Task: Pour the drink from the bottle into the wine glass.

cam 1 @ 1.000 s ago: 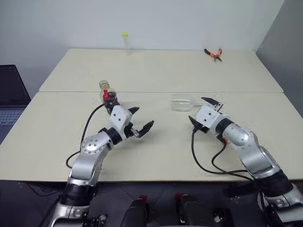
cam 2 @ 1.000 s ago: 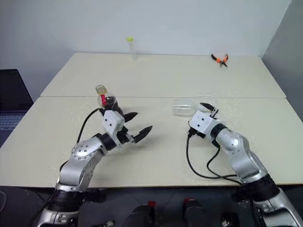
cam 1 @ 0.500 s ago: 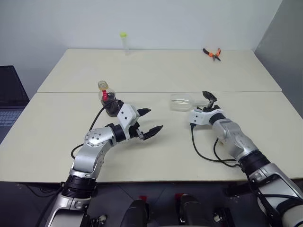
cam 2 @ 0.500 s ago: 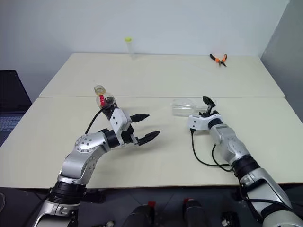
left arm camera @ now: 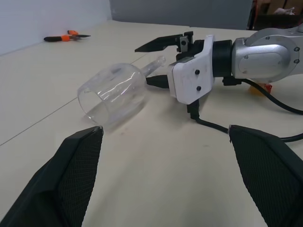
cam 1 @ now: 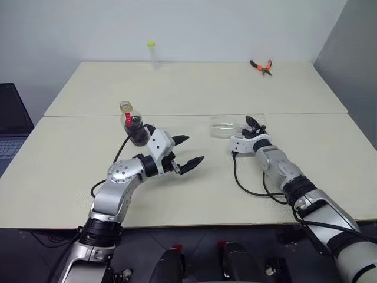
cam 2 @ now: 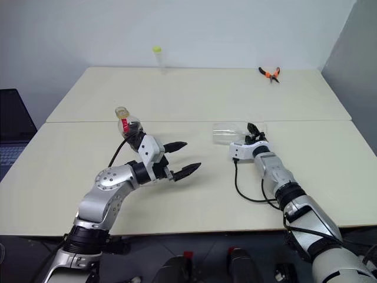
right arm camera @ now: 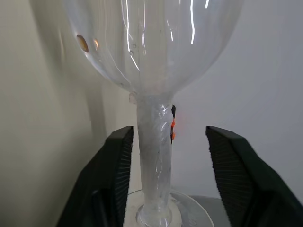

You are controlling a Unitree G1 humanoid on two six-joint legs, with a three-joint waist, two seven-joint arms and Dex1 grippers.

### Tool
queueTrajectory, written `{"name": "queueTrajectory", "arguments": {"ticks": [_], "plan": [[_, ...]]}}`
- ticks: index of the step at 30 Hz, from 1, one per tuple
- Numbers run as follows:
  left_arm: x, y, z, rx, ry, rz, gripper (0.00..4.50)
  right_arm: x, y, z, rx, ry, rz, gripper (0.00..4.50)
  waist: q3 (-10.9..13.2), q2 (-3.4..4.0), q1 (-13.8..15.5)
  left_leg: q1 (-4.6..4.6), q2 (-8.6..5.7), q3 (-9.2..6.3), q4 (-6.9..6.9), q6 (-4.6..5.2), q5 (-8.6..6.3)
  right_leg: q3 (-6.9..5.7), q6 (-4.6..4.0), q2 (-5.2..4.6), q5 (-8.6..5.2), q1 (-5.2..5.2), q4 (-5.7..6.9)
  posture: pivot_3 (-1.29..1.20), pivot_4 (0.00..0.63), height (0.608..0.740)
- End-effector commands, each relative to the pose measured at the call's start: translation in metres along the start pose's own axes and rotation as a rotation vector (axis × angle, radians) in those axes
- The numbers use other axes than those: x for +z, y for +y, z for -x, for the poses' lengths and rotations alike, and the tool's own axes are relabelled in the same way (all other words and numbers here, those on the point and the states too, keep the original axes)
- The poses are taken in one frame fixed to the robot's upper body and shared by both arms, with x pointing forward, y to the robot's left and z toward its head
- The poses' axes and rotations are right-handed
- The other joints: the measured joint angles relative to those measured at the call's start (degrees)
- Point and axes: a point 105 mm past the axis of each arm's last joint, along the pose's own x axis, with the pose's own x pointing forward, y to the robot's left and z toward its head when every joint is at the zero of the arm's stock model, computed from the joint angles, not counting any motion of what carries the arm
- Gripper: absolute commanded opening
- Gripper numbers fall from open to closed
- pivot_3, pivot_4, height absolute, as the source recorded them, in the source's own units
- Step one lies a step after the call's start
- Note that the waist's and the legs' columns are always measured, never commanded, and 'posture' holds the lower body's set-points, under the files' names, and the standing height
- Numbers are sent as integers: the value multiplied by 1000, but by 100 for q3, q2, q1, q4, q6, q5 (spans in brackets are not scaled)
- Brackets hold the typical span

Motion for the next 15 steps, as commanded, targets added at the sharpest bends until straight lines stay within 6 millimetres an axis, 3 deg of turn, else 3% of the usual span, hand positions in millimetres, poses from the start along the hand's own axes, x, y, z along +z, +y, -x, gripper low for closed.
{"name": "queueTrajectory", "arguments": {"ticks": [1,3,5,10,13,15], "plan": [[13,-1,-3,-5,-43,-24,4500,-5,-8,-1,-46,15,16,1242,0,0,-13,0,0,-1,0,0,0,0,0,0,1,0,0,0,150,740],[13,0,-2,7,-48,-18,4500,-7,-17,0,-90,15,2,507,0,0,-19,1,0,-1,1,1,0,0,0,0,2,1,2,0,150,740],[13,3,0,26,-50,-12,4500,-8,-30,3,-140,10,-30,153,0,0,-20,0,1,-2,3,1,1,1,1,0,2,1,2,0,150,740],[9,15,16,110,-50,-56,4500,7,-66,24,-221,-85,-206,153,0,0,-22,-12,2,-11,-5,1,1,0,2,-3,1,-5,-2,0,150,740],[4,17,30,110,-42,-22,4500,34,-73,45,-206,-214,-431,153,0,0,-40,-10,10,-11,-10,1,-1,1,1,-6,1,-7,-5,0,150,740],[6,15,41,92,-68,5,4500,54,-68,58,-146,-328,-733,153,0,0,-39,-9,12,-12,-14,0,-3,-1,0,-6,0,-8,-5,0,150,740]]}}
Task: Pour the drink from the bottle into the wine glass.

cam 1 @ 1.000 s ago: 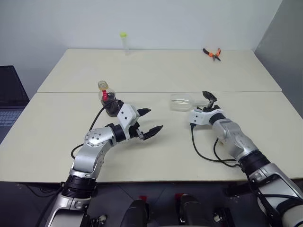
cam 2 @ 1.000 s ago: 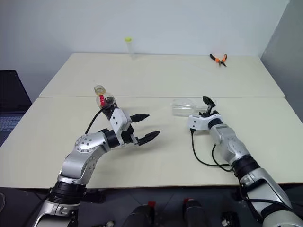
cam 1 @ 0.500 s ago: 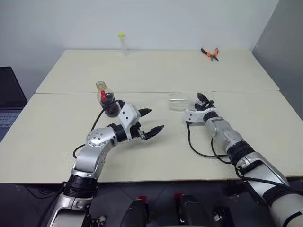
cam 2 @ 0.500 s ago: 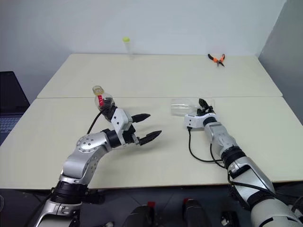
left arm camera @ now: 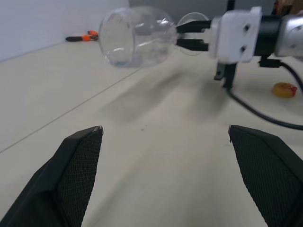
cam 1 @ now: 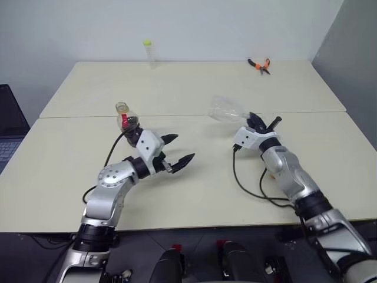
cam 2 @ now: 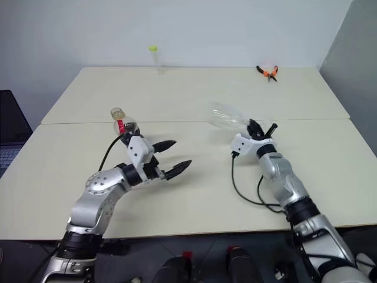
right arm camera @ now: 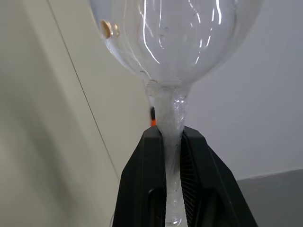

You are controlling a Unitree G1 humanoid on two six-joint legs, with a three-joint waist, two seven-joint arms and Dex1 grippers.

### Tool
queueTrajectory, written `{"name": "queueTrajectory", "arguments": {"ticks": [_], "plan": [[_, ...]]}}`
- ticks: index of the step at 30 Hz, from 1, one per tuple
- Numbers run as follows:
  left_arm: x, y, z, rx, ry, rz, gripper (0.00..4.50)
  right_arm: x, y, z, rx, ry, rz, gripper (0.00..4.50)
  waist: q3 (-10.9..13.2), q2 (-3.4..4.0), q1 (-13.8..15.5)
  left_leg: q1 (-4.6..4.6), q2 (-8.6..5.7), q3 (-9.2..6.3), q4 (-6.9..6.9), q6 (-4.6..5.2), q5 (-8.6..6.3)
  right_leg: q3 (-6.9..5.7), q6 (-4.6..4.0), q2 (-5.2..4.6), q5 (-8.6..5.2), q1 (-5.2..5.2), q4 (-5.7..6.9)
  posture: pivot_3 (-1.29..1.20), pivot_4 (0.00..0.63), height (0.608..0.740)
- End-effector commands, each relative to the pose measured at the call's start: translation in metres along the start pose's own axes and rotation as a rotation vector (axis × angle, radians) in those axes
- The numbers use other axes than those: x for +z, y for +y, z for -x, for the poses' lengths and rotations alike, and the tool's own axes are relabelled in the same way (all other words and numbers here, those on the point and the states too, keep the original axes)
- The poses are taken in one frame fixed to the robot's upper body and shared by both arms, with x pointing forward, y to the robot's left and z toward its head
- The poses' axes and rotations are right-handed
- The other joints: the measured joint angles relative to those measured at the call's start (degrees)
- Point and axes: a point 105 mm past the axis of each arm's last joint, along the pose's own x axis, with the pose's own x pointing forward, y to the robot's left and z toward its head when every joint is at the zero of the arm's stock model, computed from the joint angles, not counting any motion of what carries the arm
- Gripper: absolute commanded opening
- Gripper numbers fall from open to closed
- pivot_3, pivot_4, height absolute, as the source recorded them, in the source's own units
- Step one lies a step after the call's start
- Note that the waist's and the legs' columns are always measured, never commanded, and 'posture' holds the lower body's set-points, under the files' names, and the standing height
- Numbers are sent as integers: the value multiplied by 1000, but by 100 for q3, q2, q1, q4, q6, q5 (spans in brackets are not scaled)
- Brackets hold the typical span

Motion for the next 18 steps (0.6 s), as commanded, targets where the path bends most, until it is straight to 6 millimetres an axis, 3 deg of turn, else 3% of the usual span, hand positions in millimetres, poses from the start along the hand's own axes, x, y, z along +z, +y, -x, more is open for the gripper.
{"name": "queueTrajectory", "arguments": {"ticks": [1,3,6,11,18], "plan": [[13,0,18,-31,-62,22,4500,43,-6,13,27,-192,-453,153,0,0,5,0,4,-6,0,0,0,-4,0,-1,0,1,-1,0,150,740],[10,-2,24,-52,-45,51,4500,52,1,19,56,-236,-606,152,1,1,15,0,6,-9,1,0,0,-6,-1,-1,-1,3,0,0,150,740],[3,-8,40,-109,11,74,4500,76,24,30,191,-334,-972,152,2,2,16,0,2,-12,6,1,0,-7,3,-1,-3,11,-5,0,150,740],[6,-6,43,-102,17,74,4500,92,48,28,311,-387,-1063,152,4,5,59,7,-3,-15,16,7,4,-14,22,1,-14,14,0,0,150,740],[14,-6,41,-102,9,57,4500,105,65,-5,331,-425,-1032,152,5,6,35,14,4,-12,9,6,7,-15,9,25,-4,8,5,0,150,740]]}}
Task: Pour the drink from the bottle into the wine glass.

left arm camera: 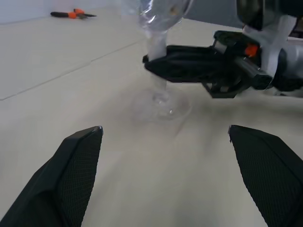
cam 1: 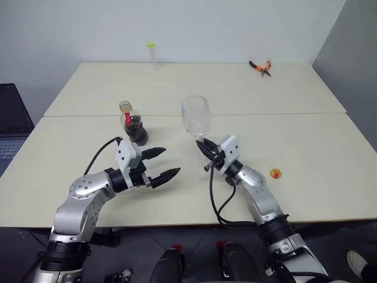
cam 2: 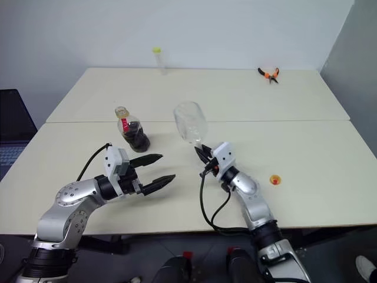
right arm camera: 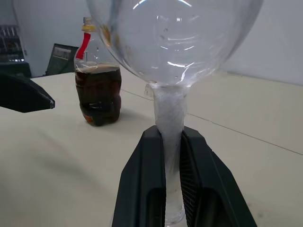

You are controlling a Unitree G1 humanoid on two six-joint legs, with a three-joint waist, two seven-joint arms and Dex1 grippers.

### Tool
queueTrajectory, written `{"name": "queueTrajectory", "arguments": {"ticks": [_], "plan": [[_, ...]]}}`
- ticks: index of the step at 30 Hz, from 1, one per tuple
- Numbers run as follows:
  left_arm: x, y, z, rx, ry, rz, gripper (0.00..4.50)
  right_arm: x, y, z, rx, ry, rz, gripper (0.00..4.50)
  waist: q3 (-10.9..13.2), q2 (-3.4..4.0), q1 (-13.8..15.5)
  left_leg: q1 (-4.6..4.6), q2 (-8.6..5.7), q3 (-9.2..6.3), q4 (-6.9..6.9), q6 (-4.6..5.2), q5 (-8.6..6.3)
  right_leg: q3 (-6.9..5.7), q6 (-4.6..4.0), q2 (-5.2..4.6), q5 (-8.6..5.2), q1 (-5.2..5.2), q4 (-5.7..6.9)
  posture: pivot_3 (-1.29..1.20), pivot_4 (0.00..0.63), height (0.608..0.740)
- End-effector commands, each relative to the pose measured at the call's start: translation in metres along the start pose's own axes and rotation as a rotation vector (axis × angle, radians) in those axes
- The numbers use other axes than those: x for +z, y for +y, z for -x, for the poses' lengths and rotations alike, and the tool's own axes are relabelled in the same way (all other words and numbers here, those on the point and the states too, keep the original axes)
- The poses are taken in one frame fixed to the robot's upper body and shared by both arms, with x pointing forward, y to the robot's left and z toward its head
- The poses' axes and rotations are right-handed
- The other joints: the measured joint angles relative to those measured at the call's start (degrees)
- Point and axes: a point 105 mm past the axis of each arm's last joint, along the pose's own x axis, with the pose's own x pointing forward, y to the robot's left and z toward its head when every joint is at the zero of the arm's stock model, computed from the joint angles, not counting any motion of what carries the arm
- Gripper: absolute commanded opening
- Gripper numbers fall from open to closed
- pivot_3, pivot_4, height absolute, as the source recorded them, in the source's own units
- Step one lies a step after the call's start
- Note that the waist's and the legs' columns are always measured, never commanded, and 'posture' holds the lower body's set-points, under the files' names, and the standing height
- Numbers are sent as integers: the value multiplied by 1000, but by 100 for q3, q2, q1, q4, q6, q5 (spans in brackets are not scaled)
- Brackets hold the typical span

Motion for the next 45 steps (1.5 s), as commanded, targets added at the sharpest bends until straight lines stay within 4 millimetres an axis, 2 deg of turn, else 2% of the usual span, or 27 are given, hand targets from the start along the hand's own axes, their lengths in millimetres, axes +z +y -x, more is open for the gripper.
{"name": "queueTrajectory", "arguments": {"ticks": [1,6,14,26,35,45], "plan": [[19,0,1,-2,-46,-53,4500,10,-3,-19,6,-62,63,152,0,0,-14,-2,0,2,-3,0,0,2,-2,7,1,-5,0,0,150,740],[23,0,0,0,-56,-65,4500,2,-6,-28,9,-51,80,152,0,1,-23,-4,1,1,-17,-3,-2,4,-35,9,14,-7,-6,0,150,740],[23,6,-1,10,-56,-75,4500,-15,-4,-19,33,-9,91,152,0,1,-26,-6,-1,2,-18,-6,-3,8,-33,-4,14,-7,-7,0,150,740],[17,8,-4,1,-51,-77,4500,-21,-6,-13,52,41,154,4237,0,1,-26,-1,0,0,-16,-6,-3,8,-35,22,13,-7,-3,0,150,740],[14,9,-4,12,-52,-76,4500,-31,-20,-12,-16,182,314,4237,0,1,-24,-3,0,2,-16,-6,-3,12,-35,21,13,-8,-5,0,150,740],[13,10,-5,18,-55,-79,4500,-32,-41,-4,-125,294,345,4237,0,1,-21,-3,0,0,-16,-6,-3,11,-35,20,13,-8,-5,0,150,740]]}}
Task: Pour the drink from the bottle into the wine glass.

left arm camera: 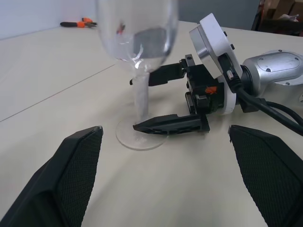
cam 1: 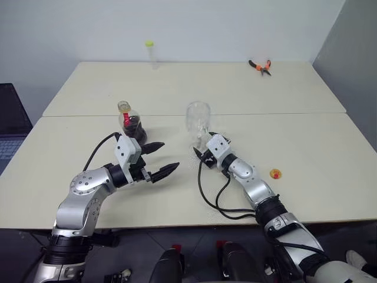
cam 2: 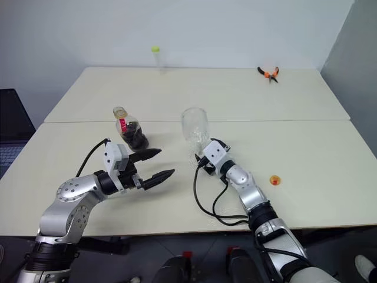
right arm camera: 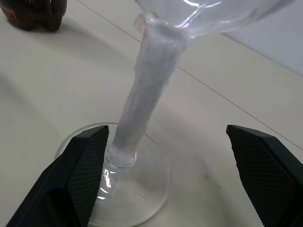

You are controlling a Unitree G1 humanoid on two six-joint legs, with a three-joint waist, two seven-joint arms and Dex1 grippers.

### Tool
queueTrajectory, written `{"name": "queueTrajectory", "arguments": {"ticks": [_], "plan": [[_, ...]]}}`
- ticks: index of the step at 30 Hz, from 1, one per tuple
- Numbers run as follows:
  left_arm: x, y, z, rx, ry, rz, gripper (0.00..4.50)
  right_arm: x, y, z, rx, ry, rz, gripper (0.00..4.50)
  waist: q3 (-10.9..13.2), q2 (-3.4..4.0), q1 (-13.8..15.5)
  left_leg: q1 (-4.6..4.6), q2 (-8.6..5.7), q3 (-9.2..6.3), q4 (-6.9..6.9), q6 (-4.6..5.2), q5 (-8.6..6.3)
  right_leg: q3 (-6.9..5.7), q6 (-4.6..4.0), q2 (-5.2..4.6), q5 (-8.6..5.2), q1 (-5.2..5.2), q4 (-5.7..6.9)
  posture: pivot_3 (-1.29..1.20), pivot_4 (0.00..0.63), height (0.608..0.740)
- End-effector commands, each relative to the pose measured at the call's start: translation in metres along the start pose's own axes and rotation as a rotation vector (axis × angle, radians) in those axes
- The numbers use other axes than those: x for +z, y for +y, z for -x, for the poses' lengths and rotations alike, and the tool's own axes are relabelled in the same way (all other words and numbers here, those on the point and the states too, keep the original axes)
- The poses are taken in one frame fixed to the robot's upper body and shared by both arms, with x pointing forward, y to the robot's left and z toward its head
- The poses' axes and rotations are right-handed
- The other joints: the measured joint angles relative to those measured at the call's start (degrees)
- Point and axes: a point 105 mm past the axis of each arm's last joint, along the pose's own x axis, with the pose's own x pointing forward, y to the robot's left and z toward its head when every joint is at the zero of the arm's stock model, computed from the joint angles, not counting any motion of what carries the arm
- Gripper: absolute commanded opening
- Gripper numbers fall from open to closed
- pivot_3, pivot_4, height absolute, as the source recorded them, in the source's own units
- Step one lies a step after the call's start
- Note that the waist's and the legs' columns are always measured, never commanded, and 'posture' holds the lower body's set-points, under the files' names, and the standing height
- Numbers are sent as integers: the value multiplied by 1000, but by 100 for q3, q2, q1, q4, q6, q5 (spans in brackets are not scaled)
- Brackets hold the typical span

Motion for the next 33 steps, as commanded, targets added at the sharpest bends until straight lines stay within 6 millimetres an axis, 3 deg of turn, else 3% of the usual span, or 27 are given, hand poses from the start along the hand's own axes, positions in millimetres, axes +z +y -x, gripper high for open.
{"name": "queueTrajectory", "arguments": {"ticks": [1,9,16,23,27,33], "plan": [[8,1,-1,-1,-27,-32,4500,4,-11,4,-32,5,51,4237,0,0,1,0,0,0,0,0,0,0,0,0,0,0,0,0,150,740],[7,1,-2,3,-27,-30,4500,1,-7,9,-9,20,76,4237,0,0,4,0,0,0,0,0,0,-2,4,-2,-3,0,-1,0,150,740],[7,2,-2,28,-37,-32,4500,19,6,16,61,-52,-33,4237,0,0,4,-1,2,0,0,0,0,-1,22,-2,-13,0,-1,0,150,740],[6,13,10,217,-87,-18,4500,49,15,69,240,-134,-123,4237,0,0,42,-8,19,-18,-1,0,-1,-4,27,-36,-16,0,-9,0,150,740],[1,26,25,432,-125,-39,4500,62,18,97,309,-142,-147,4237,0,0,70,-8,13,-22,-2,-1,-1,-7,31,-49,-18,1,-14,0,150,740],[-10,47,40,706,-150,-43,4500,93,17,117,379,-203,-186,4237,0,-1,127,-5,14,-20,9,-1,-1,-19,35,-47,-18,10,-13,0,150,740]]}}
